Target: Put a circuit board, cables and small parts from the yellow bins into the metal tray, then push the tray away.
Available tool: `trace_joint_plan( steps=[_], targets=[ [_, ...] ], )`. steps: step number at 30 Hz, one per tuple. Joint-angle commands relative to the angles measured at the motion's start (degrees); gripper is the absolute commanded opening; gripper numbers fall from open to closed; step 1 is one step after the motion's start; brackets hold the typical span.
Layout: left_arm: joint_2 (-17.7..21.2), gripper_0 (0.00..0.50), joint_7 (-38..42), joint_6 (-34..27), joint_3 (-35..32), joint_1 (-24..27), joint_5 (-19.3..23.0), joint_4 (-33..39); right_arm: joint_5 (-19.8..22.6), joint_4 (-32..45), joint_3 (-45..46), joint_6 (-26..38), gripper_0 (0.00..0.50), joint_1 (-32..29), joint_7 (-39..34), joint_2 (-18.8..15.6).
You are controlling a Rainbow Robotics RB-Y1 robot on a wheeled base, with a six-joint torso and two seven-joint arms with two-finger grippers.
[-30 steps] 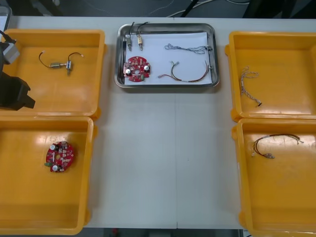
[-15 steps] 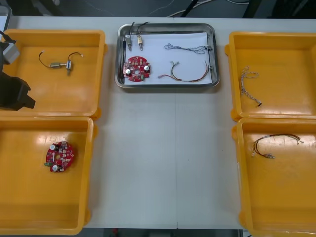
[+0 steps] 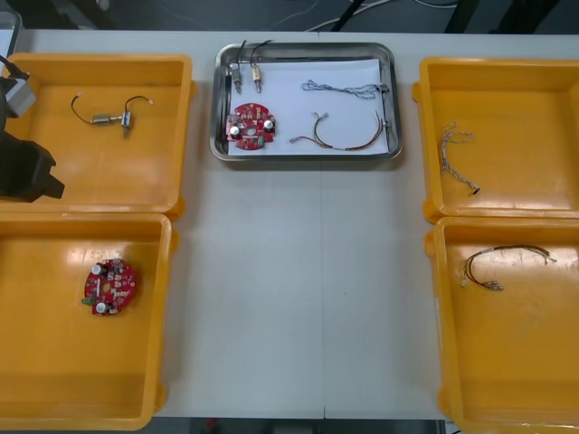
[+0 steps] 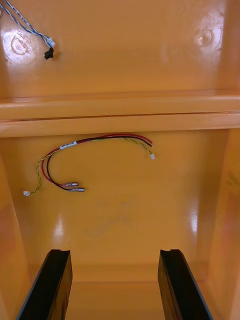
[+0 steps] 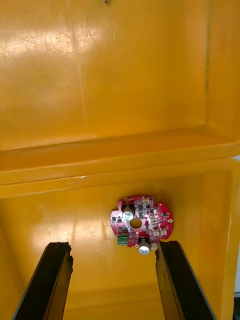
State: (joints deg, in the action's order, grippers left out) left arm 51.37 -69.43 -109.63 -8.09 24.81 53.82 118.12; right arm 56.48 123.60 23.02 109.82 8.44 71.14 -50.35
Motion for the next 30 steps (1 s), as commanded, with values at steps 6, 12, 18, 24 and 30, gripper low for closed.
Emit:
trace_joint_plan(
  steps=[6, 12, 18, 24, 30],
  targets=[
    [-0.48, 0.5, 3.42, -0.37, -1.75, -0.55, 0.06, 1.41, 0.47, 0.32, -0.79, 0.18, 0.5, -0.79, -1.7, -1.15],
    [-0.48, 0.5, 3.42, -0.37, -1.75, -0.55, 0.06, 1.41, 0.47, 0.32, -0.79, 0.18, 0.5, -0.79, -1.7, -1.15],
    [-0.48, 0.5, 3.42, -0.37, -1.75, -0.55, 0.06, 1.41, 0.47, 0.32, -0.79, 0.18, 0.5, -0.79, -1.7, -1.15],
    [-0.48, 0.5, 3.42, -0.37, -1.75, -0.55, 0.06, 1.41, 0.47, 0.32, -0.79, 0.18, 0.5, -0.79, -1.7, -1.15],
    [-0.48, 0.5, 3.42, -0.37, -1.75, -0.55, 0.06, 1.41, 0.47, 0.32, -0.79, 0.18, 0.5, -0.79, -1.7, -1.15]
  ],
)
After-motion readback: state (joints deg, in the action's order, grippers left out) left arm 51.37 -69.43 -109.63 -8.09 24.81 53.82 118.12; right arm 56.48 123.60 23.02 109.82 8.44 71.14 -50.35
